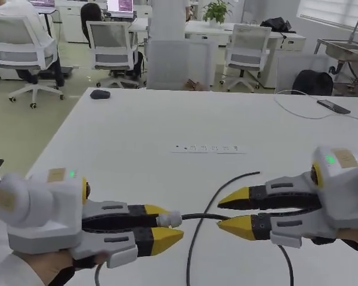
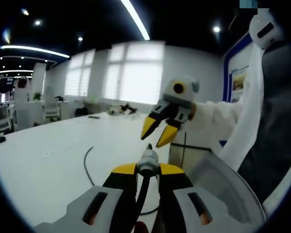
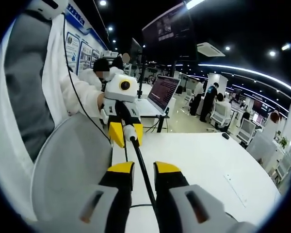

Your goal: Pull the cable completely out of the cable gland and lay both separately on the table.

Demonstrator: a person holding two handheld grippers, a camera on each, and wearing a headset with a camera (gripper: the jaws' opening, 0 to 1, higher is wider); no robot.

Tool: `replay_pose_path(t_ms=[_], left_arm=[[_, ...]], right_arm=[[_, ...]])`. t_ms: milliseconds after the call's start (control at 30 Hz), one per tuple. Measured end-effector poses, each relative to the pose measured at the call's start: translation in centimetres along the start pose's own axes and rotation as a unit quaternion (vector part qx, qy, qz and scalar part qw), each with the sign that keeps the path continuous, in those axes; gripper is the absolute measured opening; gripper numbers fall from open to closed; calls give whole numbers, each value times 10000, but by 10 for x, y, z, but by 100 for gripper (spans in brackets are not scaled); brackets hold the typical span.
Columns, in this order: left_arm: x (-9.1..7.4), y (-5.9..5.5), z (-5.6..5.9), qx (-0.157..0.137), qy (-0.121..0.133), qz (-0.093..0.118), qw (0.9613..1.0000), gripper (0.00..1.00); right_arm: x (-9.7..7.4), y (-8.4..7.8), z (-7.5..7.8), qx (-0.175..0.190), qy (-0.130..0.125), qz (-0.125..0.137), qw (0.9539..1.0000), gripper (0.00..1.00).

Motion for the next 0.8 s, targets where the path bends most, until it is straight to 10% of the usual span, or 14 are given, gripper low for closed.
replay_pose_path(t_ms=[800], left_arm=[[11,-1,7,253,-144,-182,9994,16]], right_arm=[[17,0,-2,-198,443,94,9988,9]])
Point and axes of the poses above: the centre of the closed fingertips' face, and the gripper's own axes: x roughly forward along the fingers, z roughly to its right, y roughly out of its top, the point moved 2 cm from there along -x, roughly backward along the fingers, and after that the axes turned 10 degrees about y, right-handed, at the moved point
